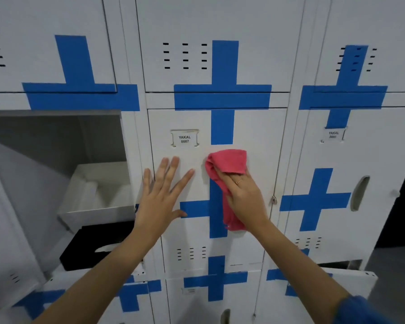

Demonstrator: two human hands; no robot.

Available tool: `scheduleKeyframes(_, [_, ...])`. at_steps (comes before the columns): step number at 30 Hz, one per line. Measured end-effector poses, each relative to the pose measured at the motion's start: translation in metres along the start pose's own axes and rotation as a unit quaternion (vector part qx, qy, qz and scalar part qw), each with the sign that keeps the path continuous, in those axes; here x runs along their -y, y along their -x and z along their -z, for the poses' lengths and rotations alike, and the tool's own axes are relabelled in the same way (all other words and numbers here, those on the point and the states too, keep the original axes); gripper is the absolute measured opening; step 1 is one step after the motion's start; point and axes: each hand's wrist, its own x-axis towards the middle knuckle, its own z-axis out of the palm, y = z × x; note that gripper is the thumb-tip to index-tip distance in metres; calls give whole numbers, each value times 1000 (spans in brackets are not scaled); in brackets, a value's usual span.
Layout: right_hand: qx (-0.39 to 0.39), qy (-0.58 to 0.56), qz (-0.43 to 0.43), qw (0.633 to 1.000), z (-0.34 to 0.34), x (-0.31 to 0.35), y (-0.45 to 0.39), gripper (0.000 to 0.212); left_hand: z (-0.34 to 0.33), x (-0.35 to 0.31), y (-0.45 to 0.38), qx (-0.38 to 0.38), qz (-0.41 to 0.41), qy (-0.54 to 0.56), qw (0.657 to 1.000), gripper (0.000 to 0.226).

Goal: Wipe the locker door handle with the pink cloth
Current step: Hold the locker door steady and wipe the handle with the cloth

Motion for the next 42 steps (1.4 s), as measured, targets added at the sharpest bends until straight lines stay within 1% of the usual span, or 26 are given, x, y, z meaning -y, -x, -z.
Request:
scheduleKeyframes(2, [33, 18, 48, 998, -5, -7, 21, 61, -1, 4, 0, 3, -10, -12, 1000, 121])
scheduleKeyframes(4, [87, 40, 83, 992, -5, -12, 40, 64, -2, 6, 0, 6, -13, -24, 1000, 120])
scheduleKeyframes(8, [162, 57, 86, 981, -2, -6, 67, 90, -3, 5, -1, -4, -12, -28, 1000, 117])
scheduleKeyframes(9, [184, 56, 81, 978, 0, -6, 73, 89, -3, 4, -1, -7, -9, -24, 1000, 115])
scheduleKeyframes(10, [204, 60, 65, 975, 7, -4, 75, 78, -3, 3, -1, -9, -6, -20, 1000, 114])
scheduleKeyframes(11, [199, 57, 19, 978, 14, -1, 74, 56, -4, 1, -1, -10, -3, -17, 1000, 114])
scheduleKeyframes(12, [195, 74, 14, 978, 19, 2, 71, 27, -5, 0, -1, -11, 0, -14, 1000, 114])
scheduleKeyframes(13, [177, 45, -56, 982, 22, 4, 65, 14, -5, -2, -1, -11, 3, -8, 1000, 114])
scheduleKeyframes(14, [121, 29, -111, 986, 29, 2, 58, 20, -6, -4, -1, -12, 8, -2, 1000, 115])
scheduleKeyframes(15, [42, -7, -168, 985, 31, -3, 51, 28, -7, -6, -2, -13, 15, 1, 1000, 116])
scheduleKeyframes(16, [-15, -30, -180, 983, 27, -11, 46, 37, -7, -9, -2, -13, 23, 4, 1000, 116])
scheduleKeyframes(17, [-26, -29, -181, 983, 26, -17, 42, 47, -7, -13, -3, -12, 29, 10, 999, 118])
scheduleKeyframes(18, [-19, -32, -186, 982, 23, -18, 36, 52, -7, -17, -3, -12, 36, 16, 999, 119])
scheduleKeyframes(21, [35, -2, -148, 988, 15, -14, 48, 44, -9, -23, -4, -15, 49, 13, 999, 121])
scheduleKeyframes(24, [100, 7, -117, 988, 14, -12, 69, 43, -11, -24, -4, -6, 55, 0, 998, 125])
scheduleKeyframes(26, [129, -7, -130, 983, 18, -9, 70, 35, -12, -24, -5, 4, 57, -17, 998, 126])
scheduleKeyframes(28, [151, 34, -128, 980, 20, -6, 72, 21, -12, -24, -5, 7, 57, -19, 998, 127])
scheduleKeyframes(29, [159, 13, -130, 979, 19, -5, 79, 21, -12, -24, -5, 7, 58, -19, 998, 127])
scheduleKeyframes(31, [150, -17, -136, 979, 19, -7, 88, 33, -12, -25, -5, 10, 60, -26, 998, 126])
scheduleKeyframes(32, [136, -28, -162, 977, 19, -8, 90, 38, -12, -25, -5, 13, 61, -29, 998, 126])
scheduleKeyframes(34, [97, -15, -227, 969, 21, -9, 97, 34, -11, -26, -5, 19, 62, -36, 997, 126])
scheduleKeyframes(36, [65, -45, -301, 950, 20, -2, 100, 34, -11, -26, -5, 23, 64, -45, 997, 126])
scheduleKeyframes(40, [50, -125, -416, 899, 0, 11, 125, 42, -11, -27, -6, 24, 67, -59, 996, 127])
scheduleKeyframes(41, [60, -120, -432, 892, -1, 14, 132, 44, -11, -28, -6, 24, 68, -63, 995, 128])
scheduleKeyframes(42, [72, -120, -429, 892, -2, 20, 139, 47, -10, -28, -6, 24, 70, -68, 995, 128])
